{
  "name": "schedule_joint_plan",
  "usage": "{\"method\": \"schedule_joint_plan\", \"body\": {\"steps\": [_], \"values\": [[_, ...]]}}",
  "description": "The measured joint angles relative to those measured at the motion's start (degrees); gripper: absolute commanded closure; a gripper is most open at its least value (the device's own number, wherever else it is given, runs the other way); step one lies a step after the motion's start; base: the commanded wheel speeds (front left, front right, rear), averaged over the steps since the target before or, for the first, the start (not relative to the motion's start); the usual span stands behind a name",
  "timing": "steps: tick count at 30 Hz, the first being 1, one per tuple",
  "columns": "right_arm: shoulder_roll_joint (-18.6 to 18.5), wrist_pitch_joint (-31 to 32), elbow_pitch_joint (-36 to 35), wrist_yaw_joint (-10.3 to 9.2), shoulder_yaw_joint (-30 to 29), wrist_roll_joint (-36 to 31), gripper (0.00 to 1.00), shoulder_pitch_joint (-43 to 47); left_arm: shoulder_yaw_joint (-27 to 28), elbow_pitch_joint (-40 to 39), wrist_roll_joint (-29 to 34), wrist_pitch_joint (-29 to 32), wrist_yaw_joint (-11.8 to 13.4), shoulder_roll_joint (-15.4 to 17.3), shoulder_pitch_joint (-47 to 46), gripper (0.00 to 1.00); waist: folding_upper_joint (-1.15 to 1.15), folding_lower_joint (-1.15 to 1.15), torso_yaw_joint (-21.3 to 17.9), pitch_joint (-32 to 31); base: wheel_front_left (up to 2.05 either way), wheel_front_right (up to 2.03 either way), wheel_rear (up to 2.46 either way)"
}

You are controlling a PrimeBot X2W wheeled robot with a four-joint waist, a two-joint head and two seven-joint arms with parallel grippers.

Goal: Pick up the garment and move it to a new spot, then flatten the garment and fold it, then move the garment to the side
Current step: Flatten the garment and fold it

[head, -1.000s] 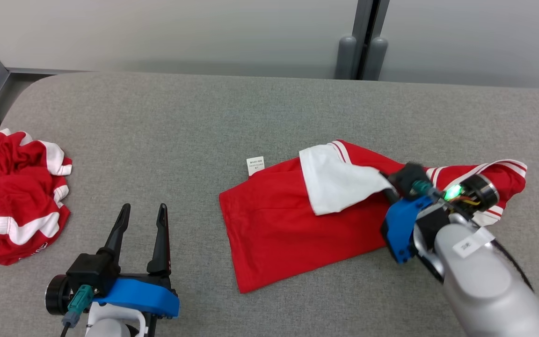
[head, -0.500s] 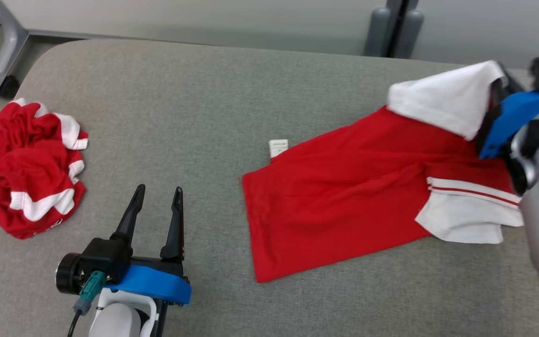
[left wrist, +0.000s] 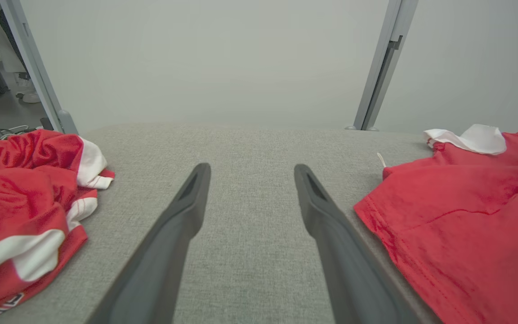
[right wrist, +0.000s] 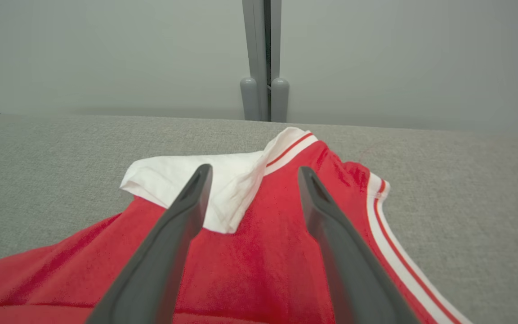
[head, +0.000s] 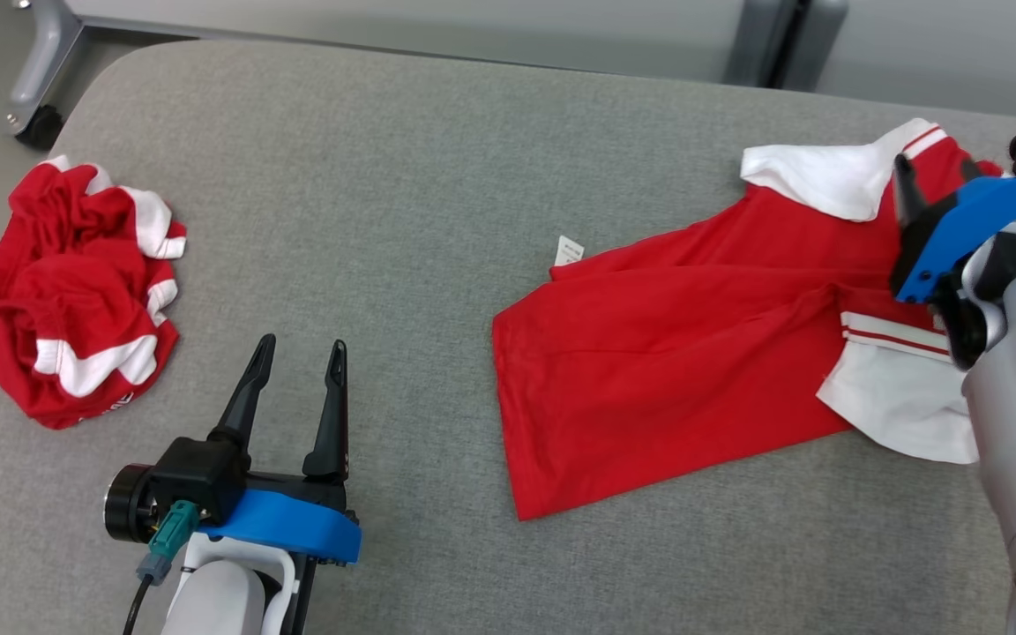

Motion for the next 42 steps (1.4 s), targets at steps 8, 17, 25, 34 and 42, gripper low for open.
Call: {"method": "schedule_joint_plan", "body": {"steps": [8,17,25,34,42], "values": [[2.97,-2.67,-1.05,0.00,6.14,4.76,0.00,4.65,1.31,0.11,0.25,0.00,0.04,0.47,1.15,0.00,0.00,0.00,-4.07,-2.93,0.00,0.00,0.00],[4.24,-6.41,-10.68,0.00,11.52,9.65,0.00,19.18,3.71,0.36,0.07,0.00,0.60,1.42,4.11,0.00,0.00,-0.01,-9.74,-7.26,0.00,0.00,0.00],[6.95,-2.19,-18.09,0.00,8.34,12.01,0.00,30.03,3.86,0.53,0.04,0.00,0.62,1.51,4.66,0.00,0.00,-0.02,-11.72,-8.53,0.00,0.00,0.00],[8.44,3.18,-19.64,0.00,2.16,6.47,0.00,31.69,2.75,0.75,0.04,0.00,0.54,1.45,3.76,0.00,0.00,-0.01,-9.76,-8.09,0.00,0.00,0.00],[8.55,6.19,-19.67,0.00,-0.21,1.16,1.00,31.67,2.87,0.93,-0.30,0.00,0.53,1.32,3.77,0.00,0.00,-0.01,-8.33,-7.70,0.00,0.00,0.00]]}}
